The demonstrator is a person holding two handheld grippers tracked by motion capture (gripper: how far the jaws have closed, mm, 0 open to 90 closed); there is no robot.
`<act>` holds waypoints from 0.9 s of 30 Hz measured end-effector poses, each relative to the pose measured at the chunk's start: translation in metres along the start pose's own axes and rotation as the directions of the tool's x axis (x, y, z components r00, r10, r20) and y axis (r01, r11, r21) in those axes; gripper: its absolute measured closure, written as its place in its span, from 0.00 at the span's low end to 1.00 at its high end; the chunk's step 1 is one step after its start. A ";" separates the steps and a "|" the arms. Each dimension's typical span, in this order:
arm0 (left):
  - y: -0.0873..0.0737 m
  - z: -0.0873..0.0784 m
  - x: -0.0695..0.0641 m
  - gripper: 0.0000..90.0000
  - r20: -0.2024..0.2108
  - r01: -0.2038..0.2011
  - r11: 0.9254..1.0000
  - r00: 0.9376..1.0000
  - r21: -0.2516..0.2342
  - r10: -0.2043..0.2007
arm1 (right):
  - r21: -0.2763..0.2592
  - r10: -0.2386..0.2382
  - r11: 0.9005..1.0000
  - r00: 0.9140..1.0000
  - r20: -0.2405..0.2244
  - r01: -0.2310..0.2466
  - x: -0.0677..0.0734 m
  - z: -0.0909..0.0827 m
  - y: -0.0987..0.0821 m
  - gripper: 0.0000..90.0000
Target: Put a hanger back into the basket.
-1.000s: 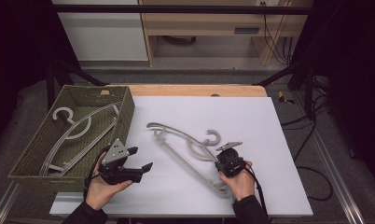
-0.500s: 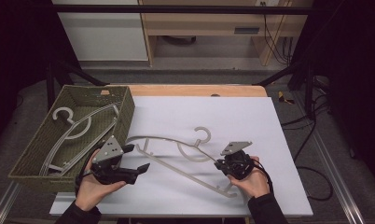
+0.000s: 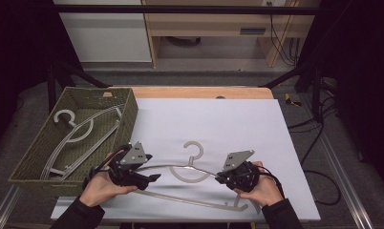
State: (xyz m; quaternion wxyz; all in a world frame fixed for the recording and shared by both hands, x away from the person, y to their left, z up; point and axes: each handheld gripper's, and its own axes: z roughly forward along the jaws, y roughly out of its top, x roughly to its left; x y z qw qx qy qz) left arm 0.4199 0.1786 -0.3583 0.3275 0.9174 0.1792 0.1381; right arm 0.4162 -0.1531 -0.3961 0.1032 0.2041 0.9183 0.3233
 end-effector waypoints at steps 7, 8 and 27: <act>0.007 0.020 -0.005 0.56 0.026 -0.110 0.988 0.994 0.104 0.108 | 0.006 -0.055 0.998 0.998 -0.009 0.055 0.005 -0.003 0.003 0.91; 0.007 0.022 -0.004 0.60 0.027 -0.121 0.986 0.993 0.112 0.119 | 0.004 -0.059 0.998 0.998 -0.009 0.059 0.006 -0.004 0.003 0.91; 0.003 0.027 -0.013 0.90 0.053 -0.191 0.970 0.981 0.149 0.185 | -0.029 -0.123 0.992 0.992 0.005 0.123 0.008 -0.004 0.005 0.90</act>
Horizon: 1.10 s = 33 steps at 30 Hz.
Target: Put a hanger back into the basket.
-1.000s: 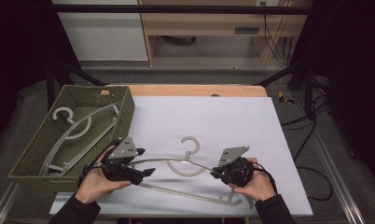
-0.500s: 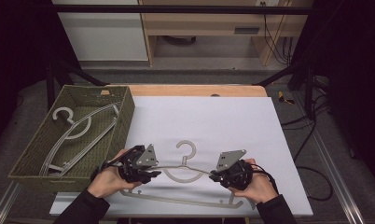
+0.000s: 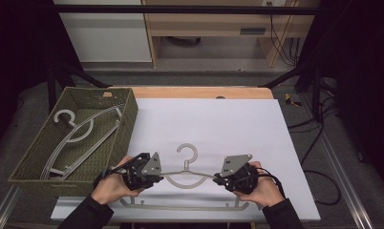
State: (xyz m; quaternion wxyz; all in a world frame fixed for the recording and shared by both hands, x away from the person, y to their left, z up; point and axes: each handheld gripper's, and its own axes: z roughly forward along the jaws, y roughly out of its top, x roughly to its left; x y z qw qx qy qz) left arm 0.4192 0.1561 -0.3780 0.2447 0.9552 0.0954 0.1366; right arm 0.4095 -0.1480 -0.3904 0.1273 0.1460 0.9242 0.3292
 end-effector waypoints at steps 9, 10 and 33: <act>-0.004 -0.007 -0.004 0.91 -0.007 0.034 0.997 0.999 -0.063 -0.035 | -0.025 0.012 1.000 1.000 0.016 -0.012 -0.005 -0.001 0.000 0.88; -0.005 -0.008 -0.004 0.91 -0.018 0.037 0.997 0.999 -0.068 -0.039 | -0.034 0.009 0.999 1.000 0.029 -0.008 -0.006 -0.002 0.001 0.86; -0.015 -0.052 0.018 0.91 -0.250 0.280 0.928 0.907 -0.244 -0.339 | -0.577 0.520 0.723 0.849 0.093 -0.379 -0.027 -0.063 -0.058 0.18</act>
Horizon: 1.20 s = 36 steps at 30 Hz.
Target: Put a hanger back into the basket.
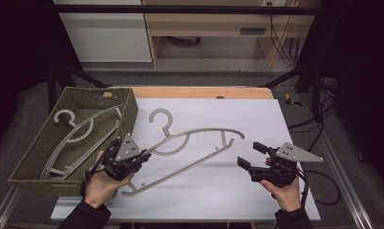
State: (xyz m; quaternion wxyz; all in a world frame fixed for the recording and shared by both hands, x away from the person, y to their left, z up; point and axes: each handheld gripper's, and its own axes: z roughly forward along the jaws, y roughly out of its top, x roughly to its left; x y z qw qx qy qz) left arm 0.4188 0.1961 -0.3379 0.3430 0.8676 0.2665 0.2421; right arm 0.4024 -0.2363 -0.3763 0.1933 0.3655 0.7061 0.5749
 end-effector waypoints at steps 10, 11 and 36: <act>0.012 -0.034 0.032 0.91 -0.068 0.063 0.993 0.995 -0.100 -0.070 | 0.044 0.015 0.999 0.996 0.090 -0.019 -0.008 -0.005 -0.013 0.08; 0.012 -0.037 0.035 0.91 -0.079 0.076 0.990 0.993 -0.117 -0.085 | 0.045 0.015 0.999 0.995 0.096 -0.019 -0.008 -0.005 -0.013 0.07; -0.021 -0.082 0.129 0.91 -0.229 0.159 0.981 0.956 -0.111 -0.181 | 0.048 0.025 0.998 0.989 0.147 -0.032 -0.015 -0.015 -0.014 0.04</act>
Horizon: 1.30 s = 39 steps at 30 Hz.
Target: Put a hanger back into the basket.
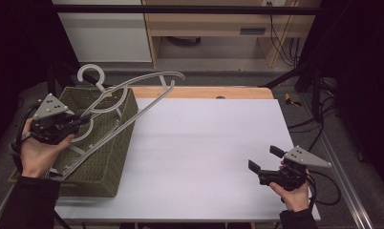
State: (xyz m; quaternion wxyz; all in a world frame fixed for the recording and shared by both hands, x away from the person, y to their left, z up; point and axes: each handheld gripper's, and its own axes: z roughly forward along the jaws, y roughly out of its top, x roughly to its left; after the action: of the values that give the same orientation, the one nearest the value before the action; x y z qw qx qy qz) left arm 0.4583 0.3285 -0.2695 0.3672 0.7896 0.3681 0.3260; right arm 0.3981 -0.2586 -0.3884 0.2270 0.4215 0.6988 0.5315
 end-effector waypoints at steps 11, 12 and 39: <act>-0.026 0.002 0.037 0.92 -0.074 0.041 0.998 0.997 0.049 -0.037 | 0.005 -0.005 1.000 1.000 0.004 0.005 0.003 0.002 0.001 0.04; -0.028 0.002 0.041 0.92 -0.081 0.047 0.998 0.996 0.052 -0.043 | 0.006 -0.003 1.000 1.000 0.003 0.003 0.003 0.002 0.001 0.04; -0.090 0.015 0.087 0.92 -0.200 0.143 0.979 0.973 0.145 -0.112 | 0.024 -0.010 1.000 1.000 -0.004 0.010 0.005 0.009 -0.001 0.03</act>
State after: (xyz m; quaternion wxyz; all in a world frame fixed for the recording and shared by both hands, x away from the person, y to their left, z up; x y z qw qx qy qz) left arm 0.4841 0.4367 -0.3299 0.2865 0.7561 0.4764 0.3452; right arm 0.4019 -0.2498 -0.3915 0.2232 0.4199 0.7077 0.5225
